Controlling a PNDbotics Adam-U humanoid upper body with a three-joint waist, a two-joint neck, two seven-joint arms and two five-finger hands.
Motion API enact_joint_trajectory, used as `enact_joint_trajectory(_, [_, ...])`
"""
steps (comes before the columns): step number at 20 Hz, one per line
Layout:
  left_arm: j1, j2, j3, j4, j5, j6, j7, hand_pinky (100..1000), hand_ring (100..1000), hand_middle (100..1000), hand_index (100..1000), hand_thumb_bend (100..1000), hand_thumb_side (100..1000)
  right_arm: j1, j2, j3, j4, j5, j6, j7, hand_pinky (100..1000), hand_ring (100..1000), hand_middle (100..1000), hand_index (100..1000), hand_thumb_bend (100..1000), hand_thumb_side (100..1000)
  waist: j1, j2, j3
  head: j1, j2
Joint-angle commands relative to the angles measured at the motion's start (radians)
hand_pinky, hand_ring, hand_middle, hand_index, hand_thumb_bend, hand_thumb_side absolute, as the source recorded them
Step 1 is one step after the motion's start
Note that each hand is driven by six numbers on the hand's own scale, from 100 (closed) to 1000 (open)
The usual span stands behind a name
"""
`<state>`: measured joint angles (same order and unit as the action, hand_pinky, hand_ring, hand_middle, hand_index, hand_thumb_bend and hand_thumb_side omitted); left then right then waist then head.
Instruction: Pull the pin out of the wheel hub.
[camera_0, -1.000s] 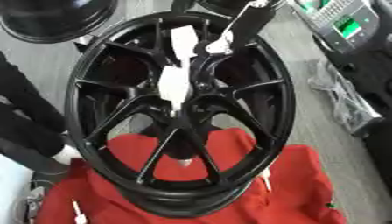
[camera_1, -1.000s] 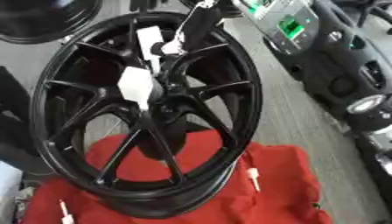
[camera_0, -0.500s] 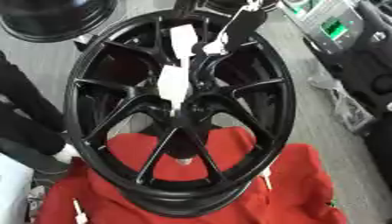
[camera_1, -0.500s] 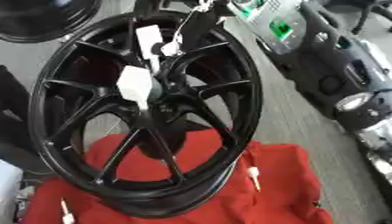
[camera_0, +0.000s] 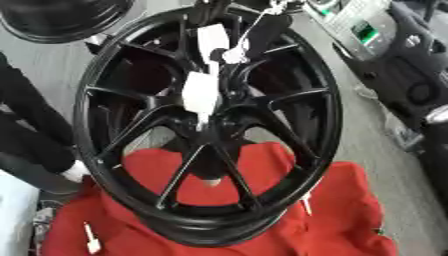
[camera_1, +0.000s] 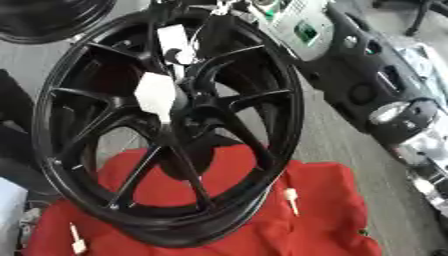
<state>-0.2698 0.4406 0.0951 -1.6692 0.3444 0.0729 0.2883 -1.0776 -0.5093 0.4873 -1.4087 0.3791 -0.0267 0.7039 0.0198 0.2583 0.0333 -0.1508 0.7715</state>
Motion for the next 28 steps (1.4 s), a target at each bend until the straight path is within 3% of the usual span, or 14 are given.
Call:
enact_joint_trajectory(1, [-0.005,0.027,0.011,-0.008,0.001,0.001,0.004,760,787,723,789,100,798,-0.021,-0.011,-0.016,0.009,0.016,-0.004,-0.006,858,836,743,831,285,267,0.002,-0.012,0.002,-0.003,-0.002])
enact_joint_trajectory(7, [-0.005,0.025,0.01,-0.007,0.0,0.003,0.003,761,788,723,789,100,800,-0.017,-0.01,-0.017,0.025,0.017,-0.007,-0.005,854,830,711,814,258,292,0.003,-0.008,0.003,-0.002,-0.002])
enact_joint_trajectory(16, [-0.002,0.025,0.01,-0.004,-0.001,0.003,0.001,761,788,723,789,100,803,-0.015,-0.012,-0.018,0.029,0.012,0.003,-0.006,850,823,686,796,222,242,0.002,-0.007,0.004,-0.003,-0.002])
enact_joint_trajectory(28, [-0.001,0.02,0.01,-0.002,-0.002,0.004,-0.002,762,789,723,789,100,805,-0.005,-0.014,-0.024,0.054,0.025,-0.017,-0.003,850,824,701,807,245,237,0.007,0.001,0.012,-0.015,-0.002])
